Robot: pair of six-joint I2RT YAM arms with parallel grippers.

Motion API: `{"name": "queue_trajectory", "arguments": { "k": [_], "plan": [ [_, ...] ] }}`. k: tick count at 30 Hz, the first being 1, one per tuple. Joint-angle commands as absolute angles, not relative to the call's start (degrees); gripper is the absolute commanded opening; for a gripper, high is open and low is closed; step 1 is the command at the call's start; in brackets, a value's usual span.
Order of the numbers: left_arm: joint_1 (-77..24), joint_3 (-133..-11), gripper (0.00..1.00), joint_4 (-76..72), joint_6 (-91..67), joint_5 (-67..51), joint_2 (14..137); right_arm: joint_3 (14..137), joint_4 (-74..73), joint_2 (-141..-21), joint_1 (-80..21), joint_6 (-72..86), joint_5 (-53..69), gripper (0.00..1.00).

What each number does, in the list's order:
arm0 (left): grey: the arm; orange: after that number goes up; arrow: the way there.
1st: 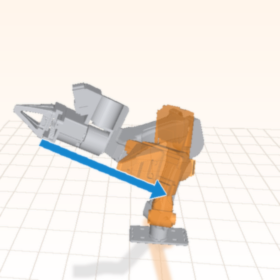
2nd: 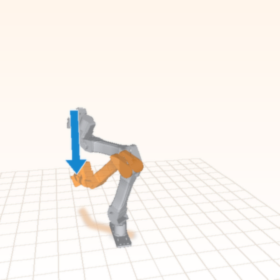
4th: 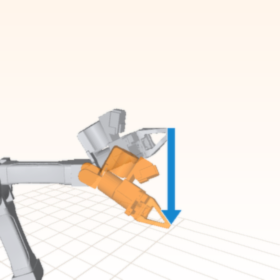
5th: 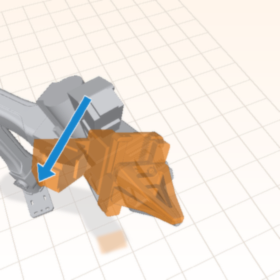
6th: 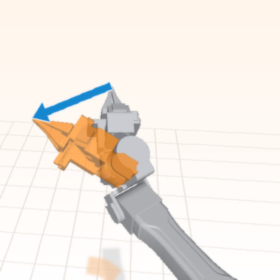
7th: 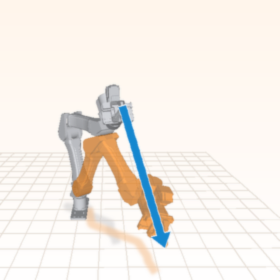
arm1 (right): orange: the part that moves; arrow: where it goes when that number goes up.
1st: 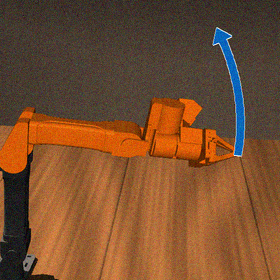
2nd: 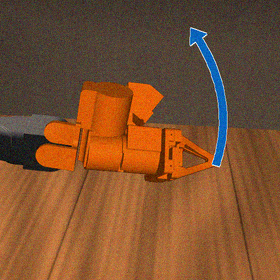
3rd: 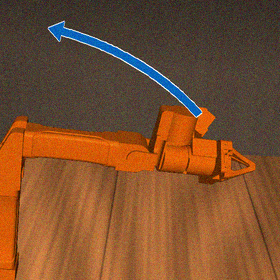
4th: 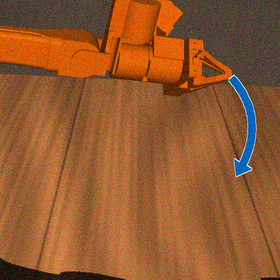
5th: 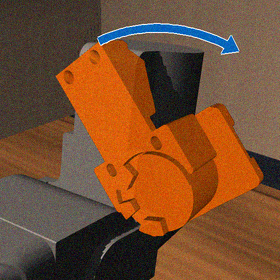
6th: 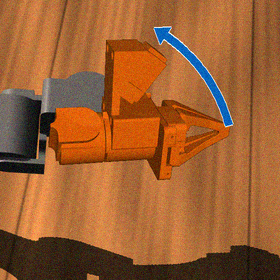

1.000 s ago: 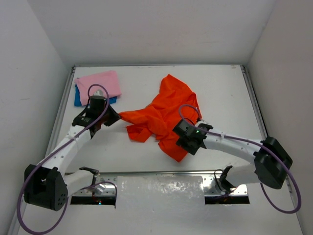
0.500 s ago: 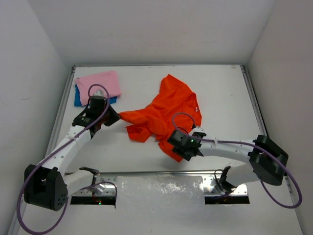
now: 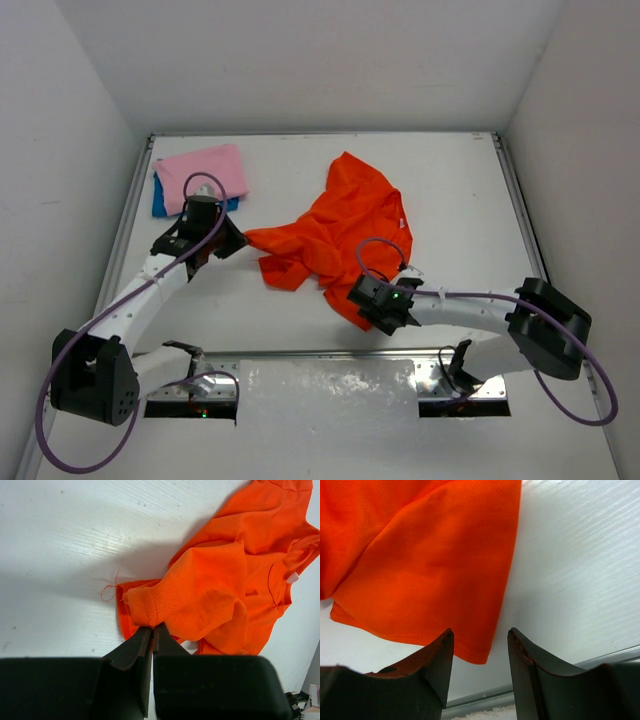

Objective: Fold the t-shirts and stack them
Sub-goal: Flatten out the tshirt

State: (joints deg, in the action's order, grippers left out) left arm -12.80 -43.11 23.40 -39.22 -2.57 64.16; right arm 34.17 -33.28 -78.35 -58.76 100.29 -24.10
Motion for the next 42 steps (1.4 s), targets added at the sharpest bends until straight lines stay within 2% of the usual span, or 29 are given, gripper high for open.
{"name": "queue_trajectory", "arguments": {
  "k": [1, 16, 32, 33, 35, 36, 37, 40, 42],
  "plan": [
    [-13.4, -44.7, 0.00, 21.6, -38.4, -2.1, 64.2, 34.3, -30.4, -77.7, -59.2, 100.8, -26.0, 0.47],
    [-13.4, -44.1, 0.00, 21.1, -39.3, -1.2, 64.2, 39.6, -39.7, -81.1, -62.7, 104.4, -24.6, 0.46],
    [-13.4, -44.5, 0.00, 22.4, -38.8, -0.3, 63.2, 34.4, -30.5, -85.2, -62.6, 104.0, -22.9, 0.42],
    [-13.4, -44.6, 0.00, 22.7, -38.7, -0.3, 63.1, 34.5, -30.0, -85.6, -62.6, 103.8, -22.9, 0.39],
    [-13.4, -44.6, 0.00, 23.0, -38.5, -0.3, 62.8, 34.4, -29.5, -86.3, -62.6, 103.4, -22.2, 0.27],
    [-13.4, -44.7, 0.00, 23.4, -38.5, -0.4, 62.5, 34.0, -28.7, -86.4, -62.5, 103.0, -21.9, 0.07],
    [-13.4, -44.7, 0.00, 23.5, -38.5, -0.3, 62.3, 33.9, -29.0, -86.5, -62.3, 102.8, -21.5, 0.00],
    [-13.4, -46.6, 0.00, 24.2, -39.0, -0.3, 62.2, 34.0, -32.1, -83.9, -60.8, 101.1, -22.8, 0.00],
    [-13.4, -50.5, 0.00, 27.0, -40.5, -1.0, 62.6, 34.5, -37.2, -76.1, -56.4, 95.9, -25.9, 0.00]
  ]
}}
